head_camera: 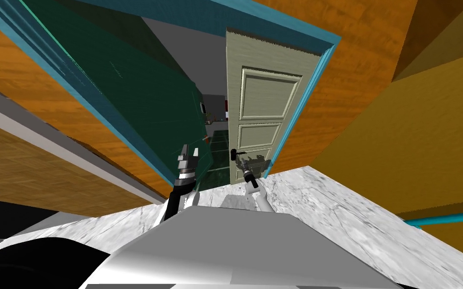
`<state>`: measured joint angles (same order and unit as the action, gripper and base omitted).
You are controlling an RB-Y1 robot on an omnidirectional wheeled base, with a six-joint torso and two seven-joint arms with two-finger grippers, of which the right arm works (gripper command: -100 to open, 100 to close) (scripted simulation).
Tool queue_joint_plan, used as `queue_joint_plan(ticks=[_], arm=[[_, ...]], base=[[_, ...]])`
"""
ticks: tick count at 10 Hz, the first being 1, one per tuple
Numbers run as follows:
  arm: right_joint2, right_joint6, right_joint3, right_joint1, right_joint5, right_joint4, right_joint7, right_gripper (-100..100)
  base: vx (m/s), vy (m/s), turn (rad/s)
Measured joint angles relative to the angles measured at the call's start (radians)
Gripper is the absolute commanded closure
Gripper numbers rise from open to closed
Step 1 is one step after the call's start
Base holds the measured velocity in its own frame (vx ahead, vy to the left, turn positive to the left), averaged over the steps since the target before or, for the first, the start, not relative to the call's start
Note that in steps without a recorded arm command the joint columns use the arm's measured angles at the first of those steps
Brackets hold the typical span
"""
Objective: Push the door open
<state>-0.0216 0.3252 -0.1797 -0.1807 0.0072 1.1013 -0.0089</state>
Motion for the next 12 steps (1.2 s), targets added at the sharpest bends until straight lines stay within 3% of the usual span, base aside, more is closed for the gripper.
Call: queue_joint_plan(ticks=[2,4,7,9,10,11,12], arm=[[-0.003,-0.009,-0.003,-0.017,-0.002,-0.022,-0.006,-100],[0.028,-0.006,0.003,-0.024,-0.003,-0.032,-0.005,-100],[0.044,-0.003,0.010,-0.028,-0.004,-0.041,-0.005,-100],[0.032,-0.001,0.015,-0.028,-0.005,-0.043,-0.005,-100],[0.016,-0.002,0.017,-0.029,-0.005,-0.044,-0.004,-100],[0.014,-0.002,0.017,-0.030,-0.005,-0.044,-0.004,100],[0.015,-0.002,0.017,-0.030,-0.005,-0.044,-0.004,100]], base=[[0.082,-0.010,0.020],[0.186,0.059,0.024],[0.211,0.061,0.021],[0.227,0.054,0.022],[0.098,0.020,0.005],[-0.013,-0.002,-0.005],[-0.026,-0.009,0.009]])
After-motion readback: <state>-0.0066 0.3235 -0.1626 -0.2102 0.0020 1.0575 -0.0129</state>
